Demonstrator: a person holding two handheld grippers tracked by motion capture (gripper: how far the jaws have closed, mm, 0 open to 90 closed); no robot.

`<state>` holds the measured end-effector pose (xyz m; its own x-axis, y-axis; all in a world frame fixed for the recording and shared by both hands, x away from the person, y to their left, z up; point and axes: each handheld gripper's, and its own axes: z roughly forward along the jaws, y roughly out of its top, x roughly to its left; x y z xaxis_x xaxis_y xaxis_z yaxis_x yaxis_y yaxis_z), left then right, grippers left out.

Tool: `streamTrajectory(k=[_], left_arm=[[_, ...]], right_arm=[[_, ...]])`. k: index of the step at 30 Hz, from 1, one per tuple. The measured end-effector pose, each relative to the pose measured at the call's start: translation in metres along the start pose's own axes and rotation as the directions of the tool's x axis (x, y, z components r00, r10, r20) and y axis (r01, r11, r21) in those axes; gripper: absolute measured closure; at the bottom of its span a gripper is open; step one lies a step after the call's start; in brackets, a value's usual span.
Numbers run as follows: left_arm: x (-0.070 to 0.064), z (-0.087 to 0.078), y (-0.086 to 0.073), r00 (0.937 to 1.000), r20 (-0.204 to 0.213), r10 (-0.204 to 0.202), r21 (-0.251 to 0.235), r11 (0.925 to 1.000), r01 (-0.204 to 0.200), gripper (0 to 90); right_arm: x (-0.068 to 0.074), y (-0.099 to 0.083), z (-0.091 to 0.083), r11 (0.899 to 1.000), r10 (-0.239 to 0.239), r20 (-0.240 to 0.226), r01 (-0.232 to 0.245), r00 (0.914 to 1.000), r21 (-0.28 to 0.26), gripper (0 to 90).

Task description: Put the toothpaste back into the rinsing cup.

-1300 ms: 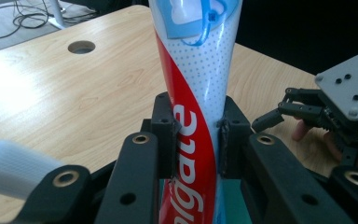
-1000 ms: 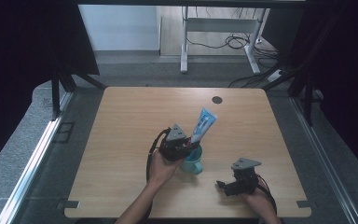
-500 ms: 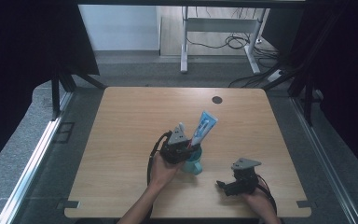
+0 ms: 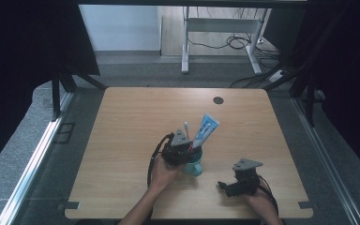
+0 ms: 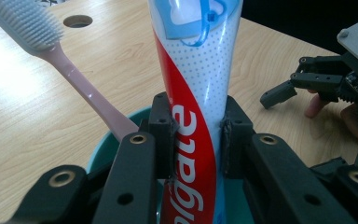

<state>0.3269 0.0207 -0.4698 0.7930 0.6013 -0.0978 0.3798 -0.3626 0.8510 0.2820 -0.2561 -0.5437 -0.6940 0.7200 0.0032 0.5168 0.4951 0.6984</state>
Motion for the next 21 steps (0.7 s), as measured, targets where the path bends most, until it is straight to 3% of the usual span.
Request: streamTrajectory(k=[9,12,21], left_arm=[[-0.0006,0.0002,-0.0027,1.0000,-0.009,0.000,0.035,0.9994,0.000,69.6],[-0.0001,0.0023,-0.0058,0.9998,-0.017,0.009,0.076,0.9970,-0.008,67.9],[0.0019,0.0001,-0.0057,0.9999,-0.011,-0.002,0.091,0.9959,0.003,66.2]], right_arm=[[0.0000,0.0000,0.0000,1.000,-0.001,0.000,0.001,1.0000,0.000,0.0],[0.0000,0.0000,0.0000,1.000,-0.001,0.000,0.001,1.0000,0.000,0.0],[0.0000,0.0000,0.0000,1.000,-0.001,0.000,0.001,1.0000,0.000,0.0]])
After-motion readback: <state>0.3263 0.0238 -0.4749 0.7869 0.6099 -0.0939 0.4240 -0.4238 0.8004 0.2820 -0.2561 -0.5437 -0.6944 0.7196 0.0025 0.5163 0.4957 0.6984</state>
